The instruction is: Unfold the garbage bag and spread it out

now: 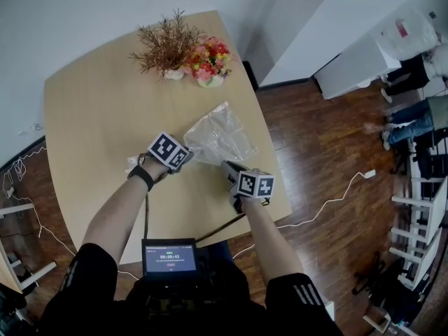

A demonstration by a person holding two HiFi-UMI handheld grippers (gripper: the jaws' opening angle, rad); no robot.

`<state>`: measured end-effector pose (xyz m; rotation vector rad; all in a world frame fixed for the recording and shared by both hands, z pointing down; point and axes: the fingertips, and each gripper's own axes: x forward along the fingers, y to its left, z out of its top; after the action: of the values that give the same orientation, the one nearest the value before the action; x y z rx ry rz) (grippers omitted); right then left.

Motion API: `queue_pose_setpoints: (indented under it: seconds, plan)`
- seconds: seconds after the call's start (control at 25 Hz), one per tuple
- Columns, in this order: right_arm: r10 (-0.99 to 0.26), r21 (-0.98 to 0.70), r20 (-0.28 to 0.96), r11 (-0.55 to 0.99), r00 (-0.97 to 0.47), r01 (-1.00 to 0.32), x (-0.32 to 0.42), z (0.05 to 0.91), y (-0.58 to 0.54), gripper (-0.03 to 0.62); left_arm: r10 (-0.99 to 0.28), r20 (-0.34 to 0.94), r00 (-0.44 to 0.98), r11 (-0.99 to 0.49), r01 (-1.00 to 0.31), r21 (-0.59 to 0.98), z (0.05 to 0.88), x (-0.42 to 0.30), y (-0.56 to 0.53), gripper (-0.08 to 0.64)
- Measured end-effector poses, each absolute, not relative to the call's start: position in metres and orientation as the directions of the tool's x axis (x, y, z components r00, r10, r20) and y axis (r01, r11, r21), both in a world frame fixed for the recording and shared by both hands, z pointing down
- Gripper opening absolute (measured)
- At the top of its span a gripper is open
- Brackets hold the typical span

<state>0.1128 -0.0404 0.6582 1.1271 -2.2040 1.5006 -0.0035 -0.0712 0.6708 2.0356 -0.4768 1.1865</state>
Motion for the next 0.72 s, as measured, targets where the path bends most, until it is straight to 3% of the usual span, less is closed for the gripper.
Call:
queue_pose_setpoints:
  seconds: [0.16, 0.32, 0.44, 0.72]
  plan:
    - [-0.49, -0.68, 0.583, 0.143, -0.648, -0.719, 0.117, 0.652, -0.039, 0.135, 0.065, 0.861, 0.505, -0.675, -0.613, 0.411, 0.674, -0.003, -0.066, 0.086]
    - [-0.503, -0.711, 0.557, 0.122, -0.661, -0.693, 0.112, 0.642, -0.031, 0.141, 0.054, 0.859, 0.509, -0.686, -0.606, 0.402, 0.673, -0.001, -0.065, 0.009]
    - [-0.488, -0.737, 0.54, 0.12, -0.686, -0.666, 0.098, 0.64, -0.021, 0.141, 0.051, 0.857, 0.513, -0.692, -0.6, 0.401, 0.672, 0.0, -0.063, 0.002]
    - [-0.473, -0.562, 0.595, 0.332, -0.649, -0.758, 0.071, 0.626, -0.014, 0.141, 0.034, 0.849, 0.528, -0.705, -0.589, 0.394, 0.666, 0.003, -0.063, 0.002]
